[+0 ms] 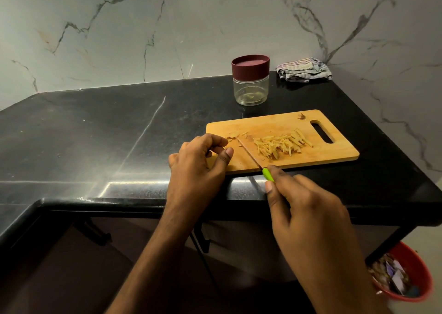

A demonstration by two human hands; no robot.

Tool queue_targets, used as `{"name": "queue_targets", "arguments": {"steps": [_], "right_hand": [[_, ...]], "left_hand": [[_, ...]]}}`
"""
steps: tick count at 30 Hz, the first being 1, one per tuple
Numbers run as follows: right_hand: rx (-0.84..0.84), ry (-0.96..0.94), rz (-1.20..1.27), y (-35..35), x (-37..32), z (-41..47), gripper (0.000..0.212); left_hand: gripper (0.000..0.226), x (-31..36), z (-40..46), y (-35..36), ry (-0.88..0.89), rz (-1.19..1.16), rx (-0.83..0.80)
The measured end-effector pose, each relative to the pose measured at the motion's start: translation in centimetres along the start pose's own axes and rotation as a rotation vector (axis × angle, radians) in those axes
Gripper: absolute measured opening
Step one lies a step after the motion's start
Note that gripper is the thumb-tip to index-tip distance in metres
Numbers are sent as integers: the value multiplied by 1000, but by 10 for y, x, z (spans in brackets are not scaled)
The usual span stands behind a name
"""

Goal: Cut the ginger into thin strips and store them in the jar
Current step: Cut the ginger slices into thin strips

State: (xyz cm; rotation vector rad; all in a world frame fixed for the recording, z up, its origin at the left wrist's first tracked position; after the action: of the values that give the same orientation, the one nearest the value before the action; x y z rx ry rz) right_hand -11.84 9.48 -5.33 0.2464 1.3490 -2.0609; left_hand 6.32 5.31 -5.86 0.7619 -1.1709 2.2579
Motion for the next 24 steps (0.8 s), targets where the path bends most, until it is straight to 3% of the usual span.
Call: {"name": "queue_targets", "arguments": {"steps": [6, 10, 24], "right_hand": [[7, 54, -46, 3, 6, 4, 35], [107, 123, -48, -1, 17, 5, 32], [135, 15, -32, -5, 22, 13, 36]], "left_hand": [[15, -1, -1, 1, 15, 56, 4], [16, -2, -1, 3, 35, 93, -5], [31, 2, -3, 7, 97, 266, -8]]}}
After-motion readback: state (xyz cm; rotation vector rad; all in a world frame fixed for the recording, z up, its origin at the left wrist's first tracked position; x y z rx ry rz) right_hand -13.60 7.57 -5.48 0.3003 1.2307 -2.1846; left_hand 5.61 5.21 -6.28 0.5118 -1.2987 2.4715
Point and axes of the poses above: each hand's wrist, its own z-axis towards the middle knuckle, its own y-axis out of the palm, x = y × z, the point moved 2 cm from there along z, towards the middle knuckle, and after that the axes turned 2 degrees about -z, right-handed, at the moved point
